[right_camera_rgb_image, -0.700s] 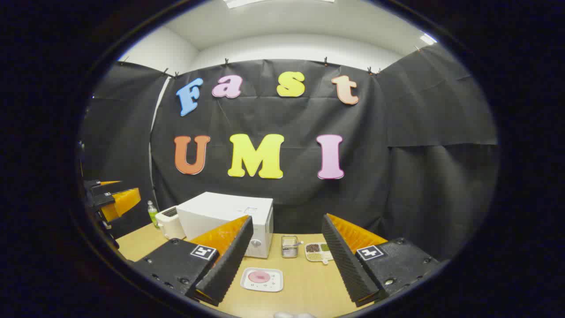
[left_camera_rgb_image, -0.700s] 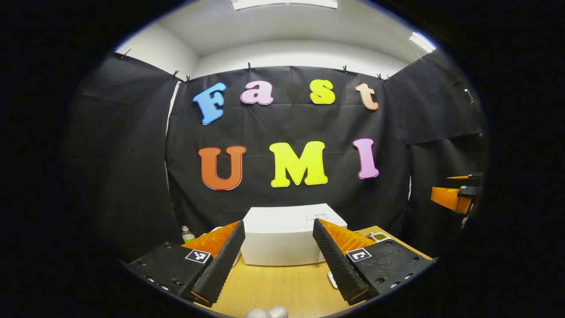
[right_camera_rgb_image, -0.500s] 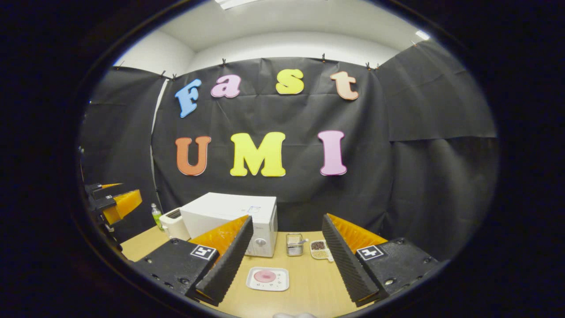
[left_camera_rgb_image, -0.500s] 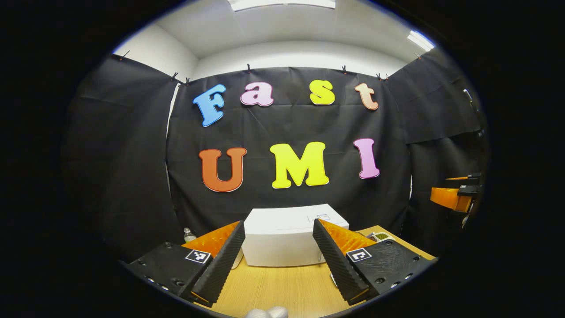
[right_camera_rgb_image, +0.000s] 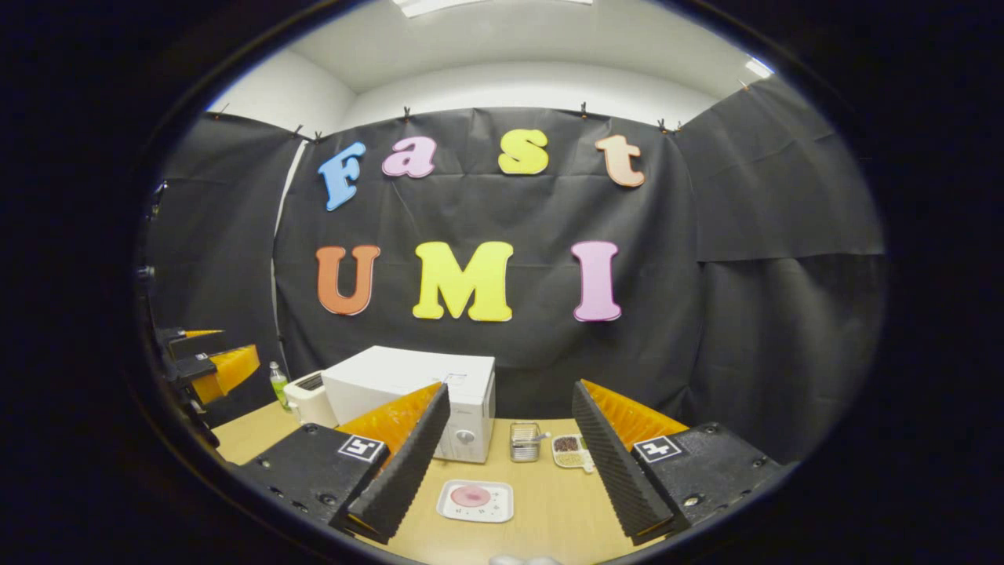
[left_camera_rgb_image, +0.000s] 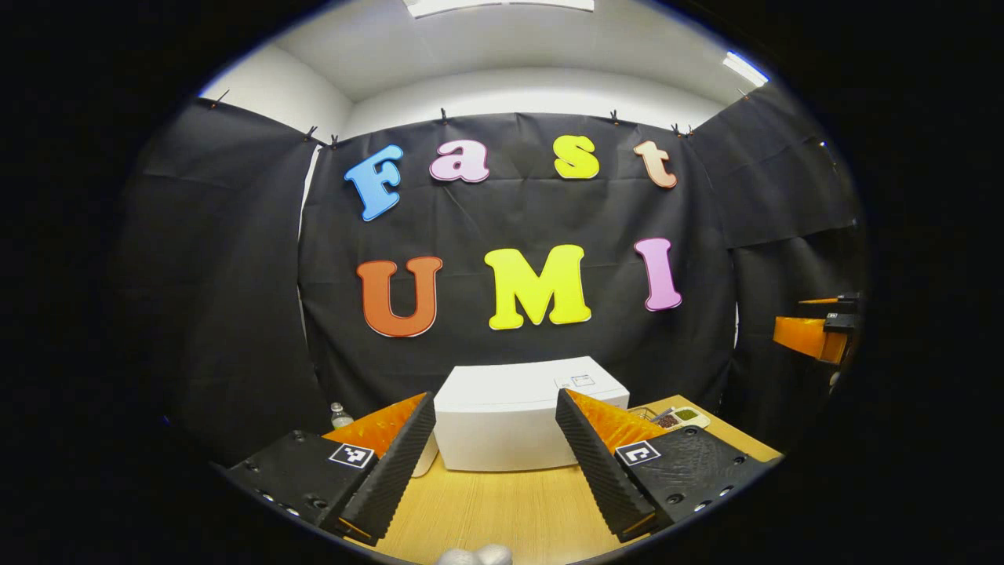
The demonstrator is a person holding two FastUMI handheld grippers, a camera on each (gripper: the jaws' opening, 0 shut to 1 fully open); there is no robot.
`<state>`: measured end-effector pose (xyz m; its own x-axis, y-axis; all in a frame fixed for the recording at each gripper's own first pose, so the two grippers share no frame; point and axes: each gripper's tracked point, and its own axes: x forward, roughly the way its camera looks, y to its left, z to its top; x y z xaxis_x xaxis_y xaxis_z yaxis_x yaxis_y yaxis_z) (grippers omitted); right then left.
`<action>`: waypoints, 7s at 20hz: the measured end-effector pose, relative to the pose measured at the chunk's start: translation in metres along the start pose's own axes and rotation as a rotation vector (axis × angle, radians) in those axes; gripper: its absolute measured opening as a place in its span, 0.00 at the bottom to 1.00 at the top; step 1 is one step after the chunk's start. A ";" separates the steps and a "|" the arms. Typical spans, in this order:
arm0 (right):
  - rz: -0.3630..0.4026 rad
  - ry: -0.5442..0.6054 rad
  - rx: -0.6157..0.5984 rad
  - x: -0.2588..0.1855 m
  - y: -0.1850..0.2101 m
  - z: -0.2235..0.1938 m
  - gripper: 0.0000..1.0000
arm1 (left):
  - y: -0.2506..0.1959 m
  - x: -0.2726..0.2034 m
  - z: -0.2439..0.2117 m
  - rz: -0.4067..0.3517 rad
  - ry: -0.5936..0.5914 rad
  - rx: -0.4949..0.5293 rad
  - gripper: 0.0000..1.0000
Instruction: Open the microwave oven with the left hand, put the food in, and close the microwave oven.
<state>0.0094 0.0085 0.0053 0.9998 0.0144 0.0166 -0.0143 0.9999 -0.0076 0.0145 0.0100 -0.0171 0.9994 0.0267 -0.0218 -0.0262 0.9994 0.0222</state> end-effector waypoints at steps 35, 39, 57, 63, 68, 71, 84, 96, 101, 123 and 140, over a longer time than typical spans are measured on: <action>-0.125 0.164 -0.052 0.000 -0.101 -0.022 1.00 | -0.186 0.257 -0.245 -0.112 0.201 -0.055 0.22; -0.113 0.160 -0.066 -0.001 -0.094 -0.019 1.00 | -0.185 0.256 -0.245 -0.104 0.203 -0.059 0.12; 0.029 0.192 -0.061 -0.001 -0.017 -0.039 1.00 | -0.134 0.119 -0.249 -0.259 0.201 -0.013 0.11; 0.128 0.209 -0.078 -0.008 0.035 -0.056 0.95 | -0.053 0.064 -0.262 -0.133 0.237 -0.003 0.46; 0.180 0.240 -0.085 -0.021 0.063 -0.072 1.00 | 0.001 0.033 -0.256 -0.052 0.260 0.042 0.88; 0.196 0.256 -0.068 -0.024 0.078 -0.084 1.00 | 0.027 0.015 -0.252 -0.021 0.252 0.053 0.89; 0.204 0.317 -0.057 -0.034 0.096 -0.120 0.95 | 0.153 -0.039 -0.257 0.190 0.293 0.059 0.96; 0.201 0.404 -0.047 -0.019 0.071 -0.168 1.00 | 0.233 -0.077 -0.247 0.394 0.320 0.103 0.96; 0.202 0.488 -0.028 0.015 0.034 -0.211 0.94 | 0.201 -0.103 -0.224 0.399 0.329 0.097 0.96; 0.370 1.059 0.168 0.158 0.020 -0.414 0.62 | 0.074 -0.078 -0.114 0.453 0.282 -0.041 0.96; 0.107 1.277 0.219 0.161 0.012 -0.420 0.04 | 0.117 -0.062 -0.129 0.463 0.271 -0.082 0.96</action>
<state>0.1776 0.0199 -0.4124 0.3004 0.1978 -0.9331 0.0238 0.9764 0.2147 -0.0533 0.1285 -0.1417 0.8417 0.4582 -0.2857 -0.4748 0.8800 0.0125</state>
